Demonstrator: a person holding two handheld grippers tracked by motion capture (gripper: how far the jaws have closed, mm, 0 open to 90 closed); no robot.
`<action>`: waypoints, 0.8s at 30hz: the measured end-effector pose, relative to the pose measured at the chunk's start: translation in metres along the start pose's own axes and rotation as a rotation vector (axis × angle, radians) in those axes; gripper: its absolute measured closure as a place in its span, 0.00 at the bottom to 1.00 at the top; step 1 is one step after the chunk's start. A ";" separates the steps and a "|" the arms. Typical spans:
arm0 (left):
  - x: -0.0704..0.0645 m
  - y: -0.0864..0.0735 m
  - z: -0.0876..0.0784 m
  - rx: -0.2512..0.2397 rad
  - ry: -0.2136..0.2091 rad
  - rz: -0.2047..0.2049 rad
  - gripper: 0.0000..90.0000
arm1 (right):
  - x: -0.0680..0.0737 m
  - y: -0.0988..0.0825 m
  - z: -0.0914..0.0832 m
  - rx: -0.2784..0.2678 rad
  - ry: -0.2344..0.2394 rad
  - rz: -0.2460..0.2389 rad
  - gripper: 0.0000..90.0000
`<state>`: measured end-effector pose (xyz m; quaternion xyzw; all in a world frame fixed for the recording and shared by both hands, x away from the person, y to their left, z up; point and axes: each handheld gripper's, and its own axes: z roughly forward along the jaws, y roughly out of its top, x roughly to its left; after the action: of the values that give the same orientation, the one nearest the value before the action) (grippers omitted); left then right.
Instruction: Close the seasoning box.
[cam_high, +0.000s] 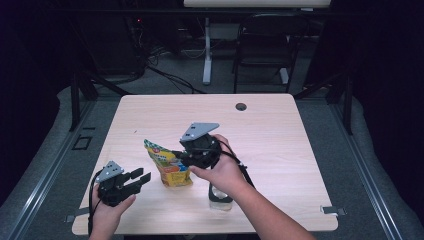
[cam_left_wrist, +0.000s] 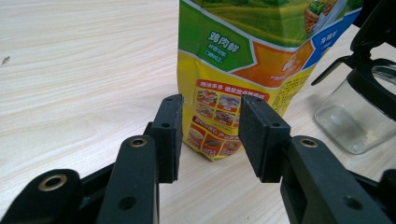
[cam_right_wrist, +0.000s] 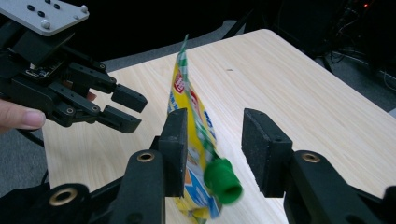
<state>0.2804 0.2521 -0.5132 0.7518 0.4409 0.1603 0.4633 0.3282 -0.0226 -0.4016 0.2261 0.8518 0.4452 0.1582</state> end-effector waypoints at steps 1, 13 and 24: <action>0.000 0.000 0.000 0.000 0.000 0.004 0.67 | 0.001 0.001 0.003 0.005 0.005 0.001 0.69; 0.006 0.000 -0.003 -0.006 0.010 -0.007 0.67 | 0.001 0.005 0.029 0.082 0.024 -0.038 0.89; 0.009 -0.001 -0.003 -0.008 0.023 -0.021 0.66 | -0.001 0.006 0.022 0.109 0.108 -0.083 1.00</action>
<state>0.2828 0.2615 -0.5139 0.7436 0.4533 0.1656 0.4628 0.3408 -0.0046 -0.4087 0.1745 0.8907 0.4028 0.1179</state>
